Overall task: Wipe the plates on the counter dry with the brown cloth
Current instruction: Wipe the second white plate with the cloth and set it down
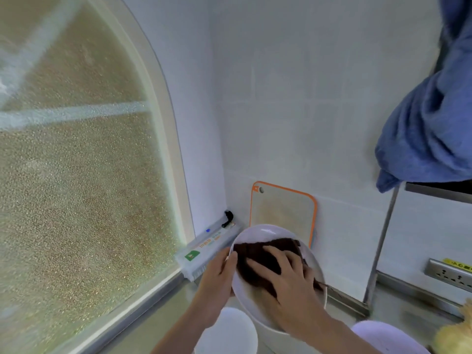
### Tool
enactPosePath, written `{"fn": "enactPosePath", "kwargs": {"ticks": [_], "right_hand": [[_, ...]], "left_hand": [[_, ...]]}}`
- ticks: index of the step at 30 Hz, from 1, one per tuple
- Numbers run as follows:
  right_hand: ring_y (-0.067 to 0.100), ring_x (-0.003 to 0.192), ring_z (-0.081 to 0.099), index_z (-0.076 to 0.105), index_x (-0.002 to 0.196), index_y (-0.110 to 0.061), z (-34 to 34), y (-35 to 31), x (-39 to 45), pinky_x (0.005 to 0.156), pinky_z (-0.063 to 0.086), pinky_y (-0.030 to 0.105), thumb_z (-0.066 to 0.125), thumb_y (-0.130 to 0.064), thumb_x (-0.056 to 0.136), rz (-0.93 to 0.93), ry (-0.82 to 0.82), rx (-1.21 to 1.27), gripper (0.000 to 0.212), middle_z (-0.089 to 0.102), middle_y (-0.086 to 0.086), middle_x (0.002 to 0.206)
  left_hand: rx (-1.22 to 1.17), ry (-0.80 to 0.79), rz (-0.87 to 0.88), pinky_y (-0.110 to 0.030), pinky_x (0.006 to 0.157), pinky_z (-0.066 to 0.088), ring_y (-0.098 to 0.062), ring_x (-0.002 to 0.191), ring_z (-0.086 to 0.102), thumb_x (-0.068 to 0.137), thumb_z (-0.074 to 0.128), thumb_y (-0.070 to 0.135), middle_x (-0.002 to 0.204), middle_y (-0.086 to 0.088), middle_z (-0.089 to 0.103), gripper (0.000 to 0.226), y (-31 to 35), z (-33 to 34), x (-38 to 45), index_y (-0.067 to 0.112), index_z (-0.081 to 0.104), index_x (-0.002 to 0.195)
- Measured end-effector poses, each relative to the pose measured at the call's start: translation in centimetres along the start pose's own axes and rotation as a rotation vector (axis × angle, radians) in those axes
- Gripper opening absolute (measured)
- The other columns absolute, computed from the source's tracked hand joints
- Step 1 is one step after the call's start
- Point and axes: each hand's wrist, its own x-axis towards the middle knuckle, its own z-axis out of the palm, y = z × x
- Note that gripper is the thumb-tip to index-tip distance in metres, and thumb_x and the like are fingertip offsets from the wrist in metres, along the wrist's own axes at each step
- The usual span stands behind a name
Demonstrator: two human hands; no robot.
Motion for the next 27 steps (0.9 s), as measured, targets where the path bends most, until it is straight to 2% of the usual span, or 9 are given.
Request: {"fn": "enactPosePath", "kwargs": {"ticks": [4, 6, 10, 11, 14, 17, 20, 24, 27], "right_hand": [[0.031, 0.091, 0.056, 0.051, 0.123, -0.052, -1.4, 0.1, 1.6, 0.062, 0.052, 0.048, 0.044, -0.040, 0.070, 0.122, 0.078, -0.127, 0.055, 0.057, -0.001, 0.115], [0.034, 0.088, 0.057, 0.060, 0.119, -0.043, -2.4, 0.4, 2.4, 0.061, 0.051, 0.050, 0.046, -0.037, 0.073, 0.234, 0.117, -0.129, 0.049, 0.058, 0.004, 0.113], [0.041, 0.094, 0.057, 0.066, 0.119, -0.031, -2.6, 1.3, 2.1, 0.070, 0.049, 0.055, 0.080, -0.021, 0.063, 0.296, 0.179, -0.141, 0.059, 0.061, 0.014, 0.117], [0.040, 0.103, 0.053, 0.060, 0.125, -0.037, -2.7, 1.3, 2.1, 0.077, 0.046, 0.056, 0.076, -0.024, 0.070, 0.298, 0.178, -0.097, 0.059, 0.055, 0.013, 0.126], [0.031, 0.120, 0.034, 0.028, 0.137, -0.060, -2.4, 0.9, 2.2, 0.094, 0.036, 0.047, 0.041, -0.034, 0.092, 0.204, 0.105, 0.021, 0.054, 0.031, -0.001, 0.143], [0.032, 0.116, 0.041, 0.031, 0.132, -0.064, -2.6, -0.8, 1.1, 0.092, 0.038, 0.049, 0.026, -0.041, 0.078, 0.094, 0.078, 0.113, 0.058, 0.043, -0.004, 0.138], [0.026, 0.126, 0.030, 0.020, 0.128, -0.074, -2.4, -1.0, 0.1, 0.101, 0.029, 0.043, 0.014, -0.044, 0.072, 0.000, -0.020, 0.104, 0.065, 0.030, -0.014, 0.145], [0.017, 0.130, 0.020, 0.010, 0.103, -0.088, -2.5, 0.0, -0.3, 0.102, 0.023, 0.036, 0.025, -0.031, 0.078, -0.063, -0.151, 0.195, 0.063, 0.021, -0.022, 0.145], [0.013, 0.132, 0.016, 0.018, 0.105, -0.085, -2.5, 0.6, -0.5, 0.098, 0.018, 0.033, 0.032, -0.026, 0.080, -0.129, -0.232, 0.202, 0.066, 0.021, -0.025, 0.146]], "left_hand": [[-0.007, -0.036, 0.049, -0.032, 0.068, 0.049, -0.019, 0.082, 0.059, 0.102, 0.039, 0.034, 0.097, -0.020, 0.067, 0.030, 1.0, 0.3, -0.5, 0.017, 0.063, 0.106], [-0.041, -0.029, 0.081, -0.039, 0.070, 0.041, -0.020, 0.080, 0.050, 0.092, 0.043, 0.045, 0.089, -0.012, 0.059, 0.037, 1.2, 0.3, -0.6, 0.016, 0.062, 0.104], [-0.040, -0.037, 0.122, -0.040, 0.071, 0.042, -0.020, 0.081, 0.050, 0.094, 0.043, 0.043, 0.087, -0.011, 0.056, 0.035, 1.6, 0.5, -0.6, 0.013, 0.061, 0.101], [-0.030, -0.051, 0.122, -0.040, 0.071, 0.044, -0.021, 0.081, 0.051, 0.097, 0.042, 0.040, 0.086, -0.015, 0.056, 0.032, 1.7, 0.6, -0.5, 0.014, 0.061, 0.100], [-0.026, -0.082, 0.124, -0.040, 0.070, 0.045, -0.023, 0.080, 0.055, 0.100, 0.043, 0.039, 0.089, -0.019, 0.060, 0.033, 1.9, 0.8, -0.3, 0.012, 0.062, 0.103], [-0.075, -0.084, 0.076, -0.034, 0.074, 0.055, -0.022, 0.091, 0.068, 0.102, 0.042, 0.037, 0.105, -0.015, 0.072, 0.033, 1.9, 0.7, 0.3, 0.013, 0.063, 0.112], [-0.169, -0.094, -0.017, -0.028, 0.068, 0.058, -0.016, 0.095, 0.071, 0.102, 0.041, 0.034, 0.110, -0.008, 0.074, 0.030, 1.8, 0.6, 0.5, 0.017, 0.063, 0.112], [-0.222, -0.146, -0.115, -0.032, 0.069, 0.058, -0.018, 0.095, 0.070, 0.103, 0.041, 0.034, 0.111, -0.006, 0.074, 0.031, 1.6, 0.6, 0.1, 0.017, 0.061, 0.118], [-0.269, -0.157, -0.177, -0.043, 0.082, 0.060, -0.025, 0.110, 0.068, 0.103, 0.040, 0.035, 0.120, -0.009, 0.071, 0.032, 1.1, 0.8, 0.2, 0.018, 0.059, 0.123]]}}
